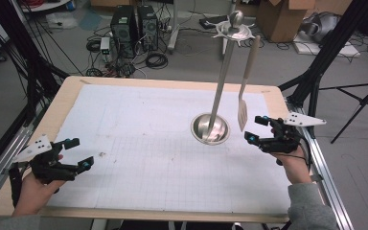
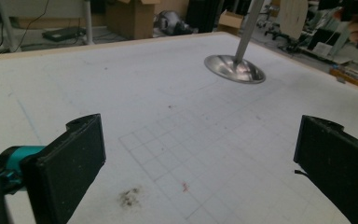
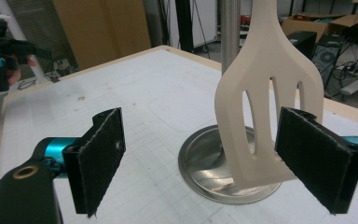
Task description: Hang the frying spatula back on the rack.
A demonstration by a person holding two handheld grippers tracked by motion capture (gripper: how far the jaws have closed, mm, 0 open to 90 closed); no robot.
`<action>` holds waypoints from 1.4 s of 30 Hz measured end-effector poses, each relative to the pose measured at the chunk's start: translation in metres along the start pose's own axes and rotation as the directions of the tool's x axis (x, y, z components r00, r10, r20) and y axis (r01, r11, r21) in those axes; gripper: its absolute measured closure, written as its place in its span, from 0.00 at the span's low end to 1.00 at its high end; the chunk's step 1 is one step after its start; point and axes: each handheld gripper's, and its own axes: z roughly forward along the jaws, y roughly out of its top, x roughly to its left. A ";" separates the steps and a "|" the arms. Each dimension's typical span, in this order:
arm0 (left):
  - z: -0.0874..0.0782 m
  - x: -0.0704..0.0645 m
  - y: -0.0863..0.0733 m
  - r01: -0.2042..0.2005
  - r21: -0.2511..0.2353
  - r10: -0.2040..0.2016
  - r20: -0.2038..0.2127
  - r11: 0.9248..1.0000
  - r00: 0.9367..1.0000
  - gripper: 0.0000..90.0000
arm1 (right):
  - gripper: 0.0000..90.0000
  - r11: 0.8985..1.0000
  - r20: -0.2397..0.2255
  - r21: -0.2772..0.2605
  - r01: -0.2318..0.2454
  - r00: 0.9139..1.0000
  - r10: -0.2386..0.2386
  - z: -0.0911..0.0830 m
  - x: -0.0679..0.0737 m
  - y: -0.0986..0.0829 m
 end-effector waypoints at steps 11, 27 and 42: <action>0.007 0.000 0.000 0.010 0.021 -0.011 0.023 1.000 1.000 0.03 | 0.16 1.000 0.018 -0.008 0.011 1.000 -0.011 -0.005 0.012 -0.010; 0.008 0.004 -0.002 0.035 0.039 -0.036 0.021 0.999 0.999 0.03 | 0.16 0.999 0.086 0.014 0.037 0.996 -0.038 -0.030 0.016 -0.030; 0.008 0.004 -0.004 0.049 0.045 -0.050 0.014 0.998 0.999 0.03 | 0.15 0.997 0.139 0.068 -0.025 0.990 0.016 -0.046 0.011 -0.062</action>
